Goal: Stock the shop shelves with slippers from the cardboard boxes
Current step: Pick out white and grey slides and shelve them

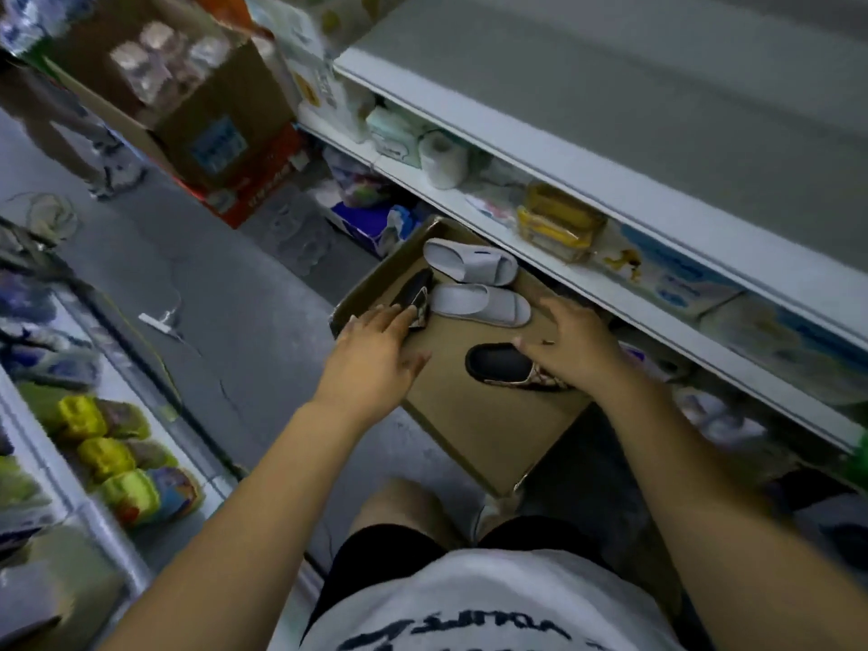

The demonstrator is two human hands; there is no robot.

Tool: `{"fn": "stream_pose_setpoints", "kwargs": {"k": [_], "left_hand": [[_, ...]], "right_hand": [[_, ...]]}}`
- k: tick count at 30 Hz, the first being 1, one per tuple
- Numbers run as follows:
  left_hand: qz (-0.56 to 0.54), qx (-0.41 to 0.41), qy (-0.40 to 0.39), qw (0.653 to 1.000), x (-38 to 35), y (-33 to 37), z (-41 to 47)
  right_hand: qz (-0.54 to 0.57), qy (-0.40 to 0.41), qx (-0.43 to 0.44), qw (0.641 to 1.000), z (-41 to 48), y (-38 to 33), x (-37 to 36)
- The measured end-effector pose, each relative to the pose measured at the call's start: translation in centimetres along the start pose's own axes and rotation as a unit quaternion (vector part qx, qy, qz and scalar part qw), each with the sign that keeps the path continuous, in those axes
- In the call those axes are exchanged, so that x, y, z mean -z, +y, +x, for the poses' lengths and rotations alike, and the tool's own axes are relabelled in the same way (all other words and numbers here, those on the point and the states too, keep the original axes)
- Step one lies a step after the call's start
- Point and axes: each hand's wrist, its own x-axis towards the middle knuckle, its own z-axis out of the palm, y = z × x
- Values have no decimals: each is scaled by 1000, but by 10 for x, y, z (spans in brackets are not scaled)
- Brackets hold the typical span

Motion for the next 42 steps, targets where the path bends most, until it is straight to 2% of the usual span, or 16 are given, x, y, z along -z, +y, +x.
{"fn": "stream_pose_setpoints", "kwargs": {"k": [5,9,12,14,18,22,28,33,36,39,42], "left_hand": [[42,-88,-98,990,-28,-13,83],[87,-131,-151,976,-56,-26,154],[126,-142,-182,965,-76,-39,211],[103,-138,-201,964,-94,-49,250],[-16,-65,-253,965,-142,-72,320],[-122,-20,-242,962,-182,-69,356],[-215,35,-217,952,-234,-63,386],[-329,102,-206,916,-243,-67,385],[-364,113,-195,904,-242,-68,379],[-388,106,-160,901,-239,-67,368],[-424,68,-108,897,-231,-68,351]], "right_hand": [[25,-15,-100,995,26,34,-21],[73,-16,-186,980,53,92,-73],[90,-4,-256,963,66,71,-77],[103,4,-286,953,85,51,-83],[171,-13,-310,935,138,43,-124],[227,3,-311,923,193,57,-155],[267,66,-320,907,253,100,-186],[366,86,-332,865,278,111,-211],[420,73,-320,846,281,112,-224],[410,67,-340,844,269,113,-233],[413,106,-371,825,241,107,-230]]}}
